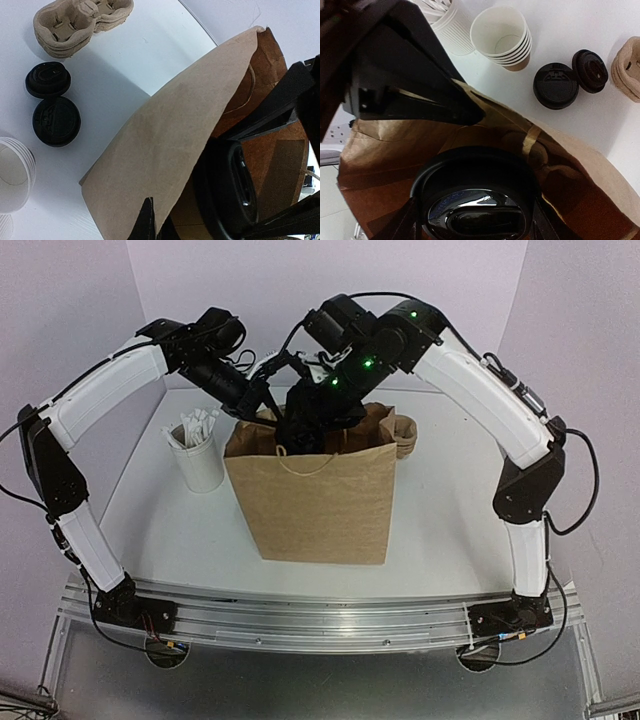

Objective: Pack the takeout coffee

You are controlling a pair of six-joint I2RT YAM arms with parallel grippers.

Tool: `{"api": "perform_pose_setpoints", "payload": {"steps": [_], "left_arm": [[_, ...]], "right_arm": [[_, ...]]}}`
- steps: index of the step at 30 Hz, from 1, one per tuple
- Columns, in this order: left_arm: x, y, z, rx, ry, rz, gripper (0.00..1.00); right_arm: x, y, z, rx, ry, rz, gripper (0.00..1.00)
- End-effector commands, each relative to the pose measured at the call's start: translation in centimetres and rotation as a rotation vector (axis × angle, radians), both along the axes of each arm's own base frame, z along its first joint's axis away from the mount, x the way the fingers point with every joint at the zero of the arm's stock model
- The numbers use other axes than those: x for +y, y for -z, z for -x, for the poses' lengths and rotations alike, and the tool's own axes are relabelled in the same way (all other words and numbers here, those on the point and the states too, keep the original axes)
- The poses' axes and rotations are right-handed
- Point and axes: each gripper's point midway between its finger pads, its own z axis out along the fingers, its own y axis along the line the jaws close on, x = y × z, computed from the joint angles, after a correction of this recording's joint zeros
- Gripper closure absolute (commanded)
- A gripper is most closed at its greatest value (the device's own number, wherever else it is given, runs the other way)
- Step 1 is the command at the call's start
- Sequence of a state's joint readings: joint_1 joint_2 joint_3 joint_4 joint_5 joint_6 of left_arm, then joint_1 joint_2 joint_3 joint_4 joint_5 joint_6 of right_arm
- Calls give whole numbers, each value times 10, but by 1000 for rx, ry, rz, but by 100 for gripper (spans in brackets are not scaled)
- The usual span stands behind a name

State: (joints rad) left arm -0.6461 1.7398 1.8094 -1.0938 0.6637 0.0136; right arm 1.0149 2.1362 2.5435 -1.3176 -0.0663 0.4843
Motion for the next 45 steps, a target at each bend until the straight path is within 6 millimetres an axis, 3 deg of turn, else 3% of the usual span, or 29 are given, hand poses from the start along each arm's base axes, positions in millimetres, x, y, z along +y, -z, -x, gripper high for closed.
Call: {"api": "perform_pose_setpoints", "payload": {"steps": [1, 9, 16, 21, 25, 28, 32, 40, 45], "left_arm": [[-4, -6, -5, 8, -45, -15, 100], [-2, 1, -4, 21, -50, -43, 100], [-2, 0, -4, 3, -39, -39, 100], [2, 7, -5, -13, -35, -69, 100], [5, 10, -4, -34, -20, -81, 100], [8, 6, -10, -75, -22, -87, 100], [3, -6, -13, -112, 0, -62, 100], [-21, -12, 18, -39, 98, 7, 100], [-14, -16, 33, -37, 163, 10, 100]], "right_arm": [[-5, 13, 10, -105, -82, 143, 70], [-4, 39, 16, -206, -200, 280, 72], [1, 64, 43, -214, -402, 357, 71], [11, 52, 53, -376, -551, 389, 73], [7, 34, 51, -448, -533, 359, 76], [2, 22, 56, -478, -533, 309, 76], [1, 25, 65, -474, -573, 303, 76], [26, 48, 68, -464, -657, 323, 76], [13, 72, 65, -422, -643, 405, 78]]}}
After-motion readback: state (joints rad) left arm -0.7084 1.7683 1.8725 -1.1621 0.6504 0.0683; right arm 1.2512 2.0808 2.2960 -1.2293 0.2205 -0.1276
